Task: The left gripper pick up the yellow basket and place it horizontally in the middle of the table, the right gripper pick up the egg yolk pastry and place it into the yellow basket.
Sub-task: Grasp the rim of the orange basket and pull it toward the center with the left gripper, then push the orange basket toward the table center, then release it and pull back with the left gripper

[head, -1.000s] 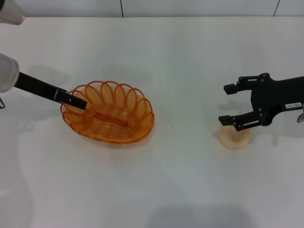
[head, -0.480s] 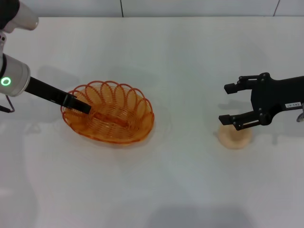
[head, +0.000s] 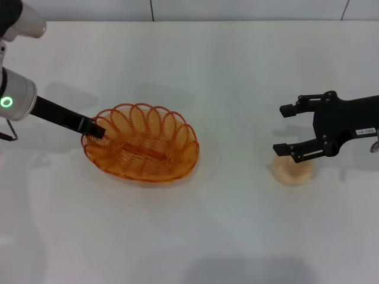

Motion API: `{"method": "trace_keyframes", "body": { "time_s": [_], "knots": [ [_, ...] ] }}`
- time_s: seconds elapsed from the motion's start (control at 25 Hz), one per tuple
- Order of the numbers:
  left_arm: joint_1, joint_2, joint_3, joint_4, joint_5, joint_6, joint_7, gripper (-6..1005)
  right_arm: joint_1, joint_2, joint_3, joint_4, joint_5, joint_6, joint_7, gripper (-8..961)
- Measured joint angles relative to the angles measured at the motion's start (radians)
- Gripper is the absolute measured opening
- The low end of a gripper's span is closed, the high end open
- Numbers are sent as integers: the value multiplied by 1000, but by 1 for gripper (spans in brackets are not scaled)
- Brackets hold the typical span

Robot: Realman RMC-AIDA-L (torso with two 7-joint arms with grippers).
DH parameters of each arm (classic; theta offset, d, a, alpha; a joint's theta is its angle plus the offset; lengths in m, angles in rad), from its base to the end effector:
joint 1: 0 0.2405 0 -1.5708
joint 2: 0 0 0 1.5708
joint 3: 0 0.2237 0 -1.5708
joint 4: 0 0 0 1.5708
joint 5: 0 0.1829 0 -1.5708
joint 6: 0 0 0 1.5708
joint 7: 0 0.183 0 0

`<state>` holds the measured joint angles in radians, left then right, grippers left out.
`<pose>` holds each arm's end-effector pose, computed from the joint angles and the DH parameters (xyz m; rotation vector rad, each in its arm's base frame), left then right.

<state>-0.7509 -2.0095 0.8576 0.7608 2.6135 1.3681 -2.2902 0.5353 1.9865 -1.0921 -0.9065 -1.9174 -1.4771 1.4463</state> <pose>-0.2502 0.3551 -0.0060 -2.4616 -1.3062 0.2228 0.1834 0.3237 -0.0082 -2.8913 0.1959 0.3418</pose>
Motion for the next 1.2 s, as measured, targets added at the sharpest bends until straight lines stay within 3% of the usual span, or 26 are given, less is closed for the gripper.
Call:
{"method": "trace_keyframes", "body": {
  "time_s": [0.12, 0.32, 0.84, 1.2],
  "knots": [
    [1, 0, -1, 0, -2, -1, 0, 170, 0, 0, 0, 0, 0, 0, 0, 841],
    [8, 1, -2, 0, -39, -4, -4, 108, 0, 0, 1, -2, 2, 2, 1, 841],
    [25, 5, -5, 9, -192, 107, -181, 85, 1, -1, 19, -10, 7, 13, -5, 841],
    [8, -3, 9, 9, -169, 100, -417, 84, -3, -9, 28, -11, 6, 13, -40, 840]
  ]
}}
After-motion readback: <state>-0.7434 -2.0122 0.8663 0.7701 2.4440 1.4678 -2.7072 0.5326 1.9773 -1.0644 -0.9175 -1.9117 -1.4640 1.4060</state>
